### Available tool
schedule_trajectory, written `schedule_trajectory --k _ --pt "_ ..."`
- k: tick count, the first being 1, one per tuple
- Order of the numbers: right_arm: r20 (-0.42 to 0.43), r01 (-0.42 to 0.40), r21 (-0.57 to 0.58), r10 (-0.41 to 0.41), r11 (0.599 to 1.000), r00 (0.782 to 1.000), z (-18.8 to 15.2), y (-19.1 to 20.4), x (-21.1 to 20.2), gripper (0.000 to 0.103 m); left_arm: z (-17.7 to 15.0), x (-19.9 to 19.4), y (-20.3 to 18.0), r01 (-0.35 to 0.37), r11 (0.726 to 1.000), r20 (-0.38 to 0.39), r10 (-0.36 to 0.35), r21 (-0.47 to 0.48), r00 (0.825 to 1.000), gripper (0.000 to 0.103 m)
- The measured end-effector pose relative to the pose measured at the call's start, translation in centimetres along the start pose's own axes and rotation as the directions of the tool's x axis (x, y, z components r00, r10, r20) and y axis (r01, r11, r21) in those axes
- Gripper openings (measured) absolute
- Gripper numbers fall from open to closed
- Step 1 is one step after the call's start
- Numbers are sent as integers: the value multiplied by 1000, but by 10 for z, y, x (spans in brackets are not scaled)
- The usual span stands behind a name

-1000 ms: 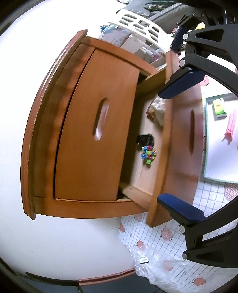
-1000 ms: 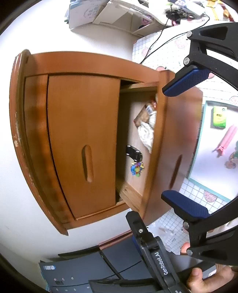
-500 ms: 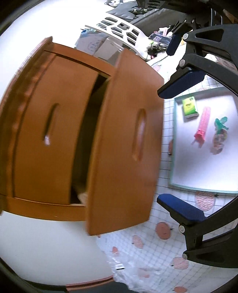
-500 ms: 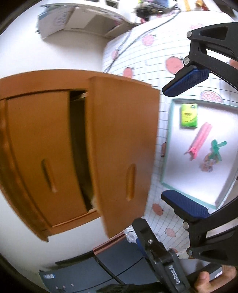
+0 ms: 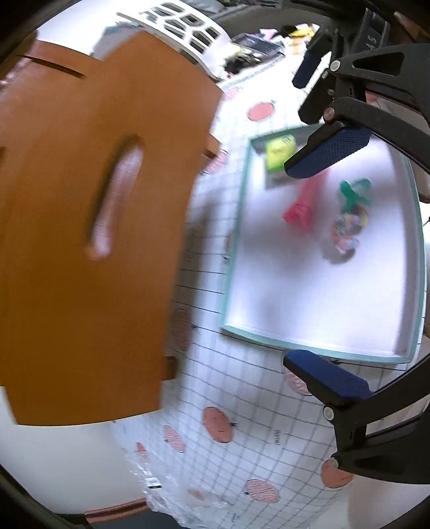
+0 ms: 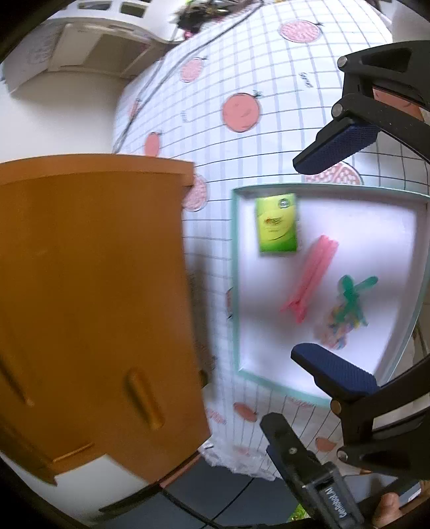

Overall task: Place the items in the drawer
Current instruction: 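Grasp the multicoloured fuzzy loop with left gripper while right grasps green toy figure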

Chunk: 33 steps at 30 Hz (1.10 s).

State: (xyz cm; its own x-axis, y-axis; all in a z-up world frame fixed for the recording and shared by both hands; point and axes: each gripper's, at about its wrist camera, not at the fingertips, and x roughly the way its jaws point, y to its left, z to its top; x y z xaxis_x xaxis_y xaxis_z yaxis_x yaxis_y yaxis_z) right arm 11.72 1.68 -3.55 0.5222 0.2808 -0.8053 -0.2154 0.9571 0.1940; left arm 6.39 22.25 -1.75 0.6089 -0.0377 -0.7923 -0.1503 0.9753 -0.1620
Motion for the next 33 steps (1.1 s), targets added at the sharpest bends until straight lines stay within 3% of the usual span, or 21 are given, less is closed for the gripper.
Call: schedule_trajectory --k 14,24,33 --pt "-86 6 25 -4 1000 996 -30 -14 41 103 -31 54 8 -26 1000 -192 25 -4 981 103" --pt "-158 -37 -54 28 998 987 -40 6 55 103 -35 60 25 -66 995 -222 49 -69 974 103" --pt "-223 -96 -125 66 988 973 -52 25 69 103 -33 58 29 -44 994 -216 22 -96 976 103"
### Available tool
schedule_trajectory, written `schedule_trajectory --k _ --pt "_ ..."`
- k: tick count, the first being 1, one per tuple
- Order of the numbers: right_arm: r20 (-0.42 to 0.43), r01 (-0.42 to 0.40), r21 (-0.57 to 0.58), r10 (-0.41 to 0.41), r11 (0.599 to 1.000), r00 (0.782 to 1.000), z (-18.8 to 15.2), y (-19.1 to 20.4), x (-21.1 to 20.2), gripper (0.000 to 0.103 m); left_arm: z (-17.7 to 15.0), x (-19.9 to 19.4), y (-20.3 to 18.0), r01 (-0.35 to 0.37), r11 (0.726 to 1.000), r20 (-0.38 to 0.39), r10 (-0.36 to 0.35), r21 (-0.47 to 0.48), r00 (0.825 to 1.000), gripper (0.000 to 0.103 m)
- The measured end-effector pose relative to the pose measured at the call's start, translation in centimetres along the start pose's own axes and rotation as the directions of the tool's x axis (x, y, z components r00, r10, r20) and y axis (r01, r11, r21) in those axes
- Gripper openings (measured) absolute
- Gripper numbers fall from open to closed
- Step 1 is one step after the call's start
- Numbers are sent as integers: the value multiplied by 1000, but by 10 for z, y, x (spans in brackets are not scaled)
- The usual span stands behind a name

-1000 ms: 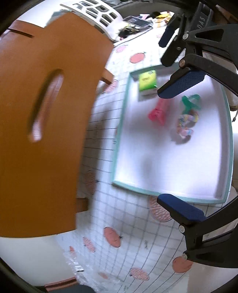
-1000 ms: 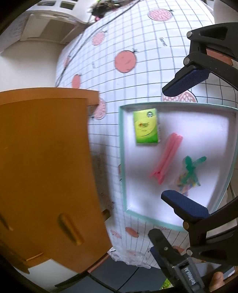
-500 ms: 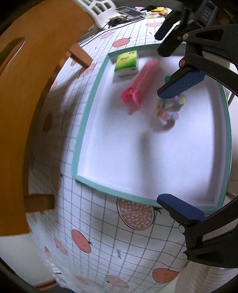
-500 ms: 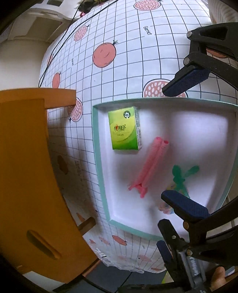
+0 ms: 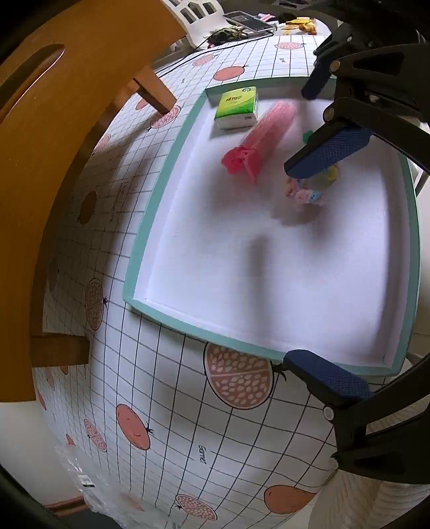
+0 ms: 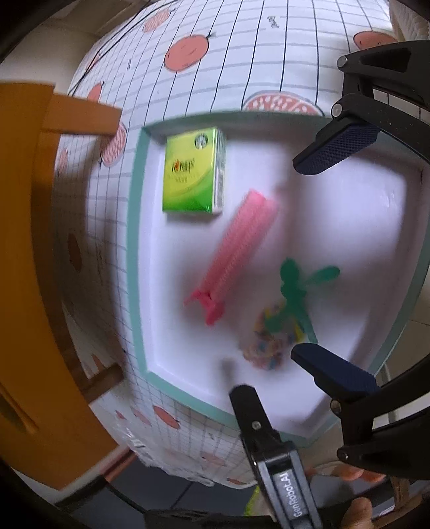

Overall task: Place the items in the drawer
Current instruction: 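Grasp the multicoloured fuzzy loop with left gripper while right grasps green toy figure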

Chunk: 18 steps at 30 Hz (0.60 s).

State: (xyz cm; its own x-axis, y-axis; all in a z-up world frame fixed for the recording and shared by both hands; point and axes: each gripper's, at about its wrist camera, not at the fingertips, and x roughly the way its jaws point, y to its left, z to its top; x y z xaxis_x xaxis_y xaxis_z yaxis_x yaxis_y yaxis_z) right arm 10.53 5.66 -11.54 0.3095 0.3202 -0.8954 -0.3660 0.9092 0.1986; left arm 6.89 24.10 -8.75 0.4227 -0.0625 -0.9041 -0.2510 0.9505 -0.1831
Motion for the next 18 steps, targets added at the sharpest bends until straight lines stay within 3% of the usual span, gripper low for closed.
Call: schedule_trajectory --k 6,15,18 --pt "-24 -22 -6 22 1000 999 -3 6 8 101 2 0 -6 24 999 1 -24 23 1000 103" --pt "-17 -13 -15 13 1000 1000 -5 9 11 83 0 5 -26 102 988 -33 -99 112 995 101" --pt "-13 -20 -14 20 1000 1000 -5 9 10 78 -3 9 -33 112 984 -60 -104 140 993 87"
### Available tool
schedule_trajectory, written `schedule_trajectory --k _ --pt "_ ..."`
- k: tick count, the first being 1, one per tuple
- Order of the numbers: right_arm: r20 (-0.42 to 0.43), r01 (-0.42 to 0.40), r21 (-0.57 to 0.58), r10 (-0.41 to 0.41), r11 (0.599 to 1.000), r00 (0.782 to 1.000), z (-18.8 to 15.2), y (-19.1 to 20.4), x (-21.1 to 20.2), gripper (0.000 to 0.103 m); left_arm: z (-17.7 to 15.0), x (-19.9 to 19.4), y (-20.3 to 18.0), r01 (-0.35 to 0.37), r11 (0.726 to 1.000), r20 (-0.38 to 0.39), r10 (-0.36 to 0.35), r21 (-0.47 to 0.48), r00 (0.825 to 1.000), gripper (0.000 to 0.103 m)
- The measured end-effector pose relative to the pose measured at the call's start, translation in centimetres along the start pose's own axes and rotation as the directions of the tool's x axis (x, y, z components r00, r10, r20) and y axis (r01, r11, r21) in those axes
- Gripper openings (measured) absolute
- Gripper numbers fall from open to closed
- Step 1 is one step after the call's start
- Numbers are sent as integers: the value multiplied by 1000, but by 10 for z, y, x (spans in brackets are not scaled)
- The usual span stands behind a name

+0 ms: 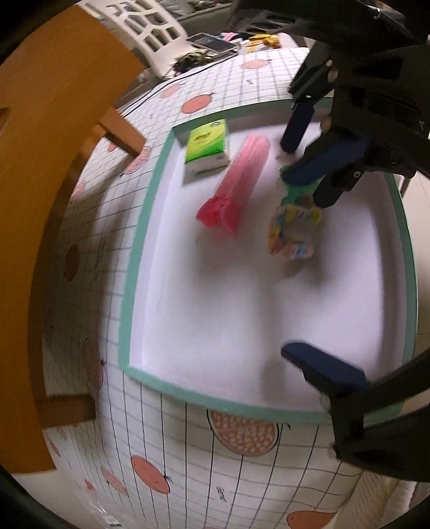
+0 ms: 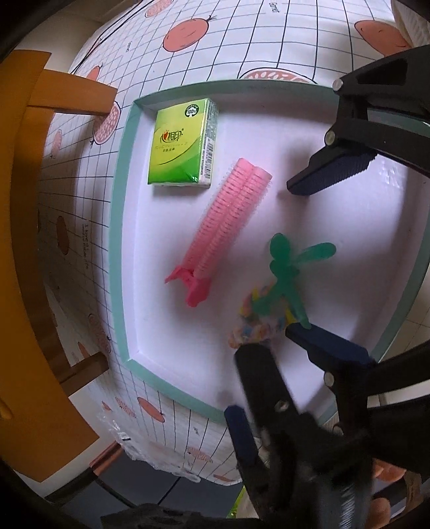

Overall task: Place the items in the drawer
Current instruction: 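Grasp the multicoloured fuzzy loop with left gripper while right grasps green toy figure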

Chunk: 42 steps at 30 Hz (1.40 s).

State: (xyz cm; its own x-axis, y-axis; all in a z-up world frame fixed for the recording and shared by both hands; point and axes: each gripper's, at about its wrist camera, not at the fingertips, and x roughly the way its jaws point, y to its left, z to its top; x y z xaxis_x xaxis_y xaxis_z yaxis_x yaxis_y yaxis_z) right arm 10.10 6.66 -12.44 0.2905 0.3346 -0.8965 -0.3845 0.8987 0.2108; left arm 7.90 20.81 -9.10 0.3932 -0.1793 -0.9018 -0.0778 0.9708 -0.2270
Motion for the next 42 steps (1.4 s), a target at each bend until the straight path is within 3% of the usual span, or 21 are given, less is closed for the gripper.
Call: schedule_trajectory --k 5,13,18,33,42 --pt "3 8 -5 -8 1000 1000 0 1 0 69 -1 9 -1 19 1000 -35 -19 2 999 72" --pt "6 6 8 -6 1000 1000 0 0 -1 53 -1 13 -3 30 999 -44 -29 24 999 56" --pt "6 5 19 -5 1000 1000 -1 -1 -2 50 0 14 -2 26 999 -42 -24 32 999 33" --pt "10 25 97 -26 995 1000 1 -19 -5 48 5 9 22 -2 998 -21 0 -62 1000 29" --pt "15 30 124 -32 992 999 1 -25 -7 47 6 11 17 -19 999 -19 18 -41 1000 29"
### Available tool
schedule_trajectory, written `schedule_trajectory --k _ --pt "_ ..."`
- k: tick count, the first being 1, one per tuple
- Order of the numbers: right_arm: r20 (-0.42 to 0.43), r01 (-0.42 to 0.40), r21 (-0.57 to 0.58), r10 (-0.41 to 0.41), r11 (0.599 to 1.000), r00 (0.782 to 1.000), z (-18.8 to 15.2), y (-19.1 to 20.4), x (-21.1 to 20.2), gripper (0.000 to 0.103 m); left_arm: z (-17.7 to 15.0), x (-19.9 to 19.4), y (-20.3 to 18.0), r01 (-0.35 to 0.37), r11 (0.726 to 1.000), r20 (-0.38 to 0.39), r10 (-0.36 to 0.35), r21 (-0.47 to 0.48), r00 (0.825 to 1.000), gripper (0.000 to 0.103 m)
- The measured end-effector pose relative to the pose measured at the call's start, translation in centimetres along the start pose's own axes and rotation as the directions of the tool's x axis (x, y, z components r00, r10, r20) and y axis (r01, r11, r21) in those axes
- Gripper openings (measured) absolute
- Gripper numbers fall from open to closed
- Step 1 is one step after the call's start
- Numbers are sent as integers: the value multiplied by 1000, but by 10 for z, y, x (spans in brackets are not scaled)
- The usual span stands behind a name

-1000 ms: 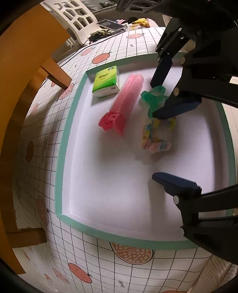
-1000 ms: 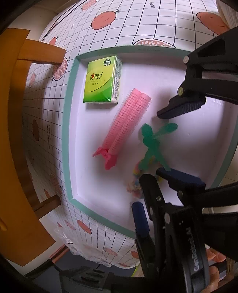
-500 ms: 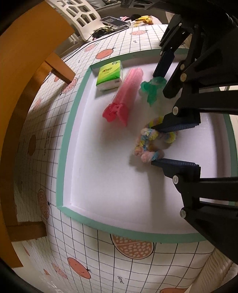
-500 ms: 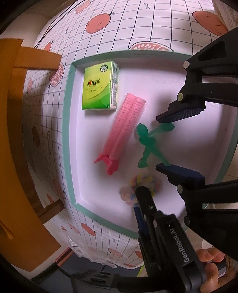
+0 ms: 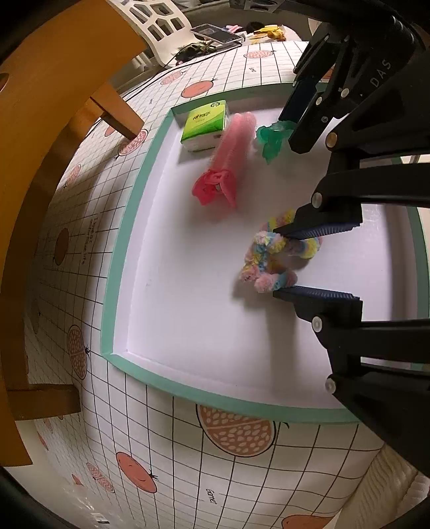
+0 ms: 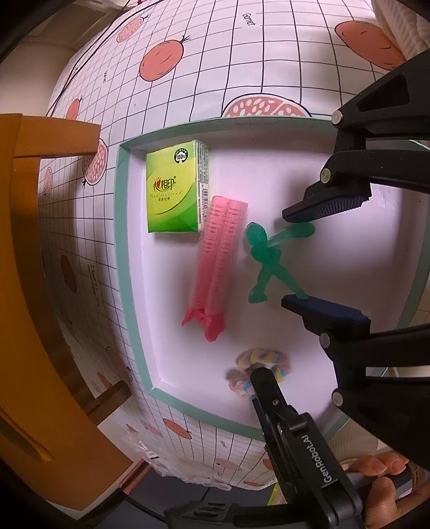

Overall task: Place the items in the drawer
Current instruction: 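Grasp the multicoloured fuzzy loop with left gripper while right grasps green toy figure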

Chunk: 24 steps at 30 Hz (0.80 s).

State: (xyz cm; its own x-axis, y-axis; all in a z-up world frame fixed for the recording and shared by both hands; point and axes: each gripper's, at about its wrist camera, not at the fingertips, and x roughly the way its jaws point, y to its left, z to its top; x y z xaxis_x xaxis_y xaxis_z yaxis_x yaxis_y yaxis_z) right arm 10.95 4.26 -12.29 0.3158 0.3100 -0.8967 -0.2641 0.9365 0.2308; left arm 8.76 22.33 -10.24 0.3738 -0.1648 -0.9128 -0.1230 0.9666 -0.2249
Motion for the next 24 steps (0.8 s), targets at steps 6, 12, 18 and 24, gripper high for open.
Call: schedule_trajectory --k 6,12,18,24 --pt "6 -5 6 5 1000 1000 0 -1 -1 44 -1 -5 3 7 1000 17 -7 -2 1000 28" --pt "14 -12 12 12 1000 1000 -1 -2 -3 39 -2 -7 6 14 1000 26 -14 -15 1000 28" --pt "28 -22 25 22 999 999 -1 -4 -7 39 -1 -8 7 18 999 28 -17 -34 999 28" --pt "11 -22 29 22 999 1000 -2 -5 -5 39 -2 -7 7 22 999 20 -21 -35 1000 28"
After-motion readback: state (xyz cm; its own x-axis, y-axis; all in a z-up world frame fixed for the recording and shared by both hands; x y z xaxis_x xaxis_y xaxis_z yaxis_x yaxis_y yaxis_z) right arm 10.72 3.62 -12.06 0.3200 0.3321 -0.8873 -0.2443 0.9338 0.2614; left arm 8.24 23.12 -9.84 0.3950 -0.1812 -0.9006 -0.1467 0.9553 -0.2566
